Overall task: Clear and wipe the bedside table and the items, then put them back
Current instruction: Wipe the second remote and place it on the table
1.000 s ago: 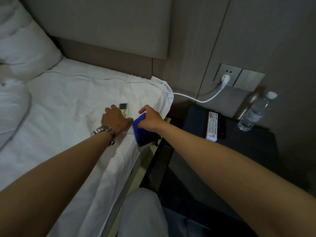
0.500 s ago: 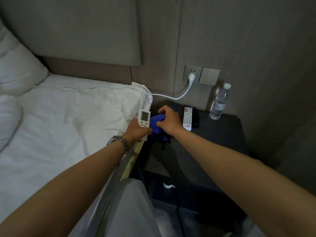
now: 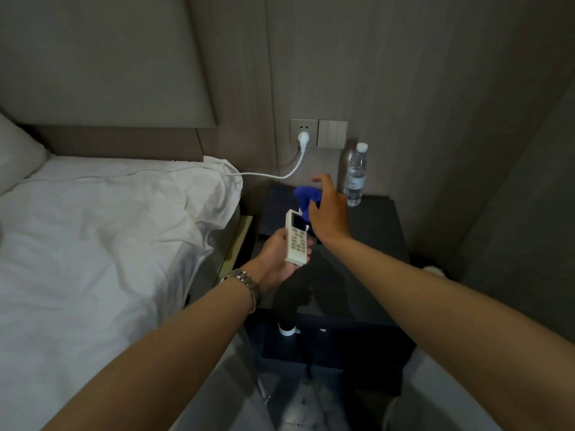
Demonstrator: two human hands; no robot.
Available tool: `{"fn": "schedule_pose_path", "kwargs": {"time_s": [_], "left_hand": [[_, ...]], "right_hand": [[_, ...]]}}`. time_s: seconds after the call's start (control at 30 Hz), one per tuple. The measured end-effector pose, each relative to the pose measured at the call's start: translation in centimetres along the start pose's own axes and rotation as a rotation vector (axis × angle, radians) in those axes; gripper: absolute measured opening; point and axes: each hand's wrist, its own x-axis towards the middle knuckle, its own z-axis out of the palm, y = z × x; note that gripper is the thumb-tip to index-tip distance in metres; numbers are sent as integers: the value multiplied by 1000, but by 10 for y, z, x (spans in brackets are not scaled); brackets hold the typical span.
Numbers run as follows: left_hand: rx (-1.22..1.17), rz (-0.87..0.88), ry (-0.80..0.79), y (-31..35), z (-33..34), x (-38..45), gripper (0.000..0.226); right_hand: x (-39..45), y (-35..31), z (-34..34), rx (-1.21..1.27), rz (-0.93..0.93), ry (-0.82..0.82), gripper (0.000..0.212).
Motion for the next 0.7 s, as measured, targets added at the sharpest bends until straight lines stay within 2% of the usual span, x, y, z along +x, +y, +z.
{"fn": "schedule_pose_path", "kwargs": {"time_s": [0.1, 0.27, 0.47, 0.7], "left_hand": [[-37, -15, -38, -9, 15, -6, 39], [-182, -8, -110, -9, 26, -1, 40], [-315, 99, -67, 2, 23, 3, 41], [-380, 65, -53, 13, 6, 6, 34]], "right_hand": [[-2, 0, -7, -63, -43, 19, 45], [-8, 0, -8, -202, -158, -140, 43], [-16, -3, 0, -183, -170, -246, 45], [-31, -5, 14, -169, -195, -306, 42]]}}
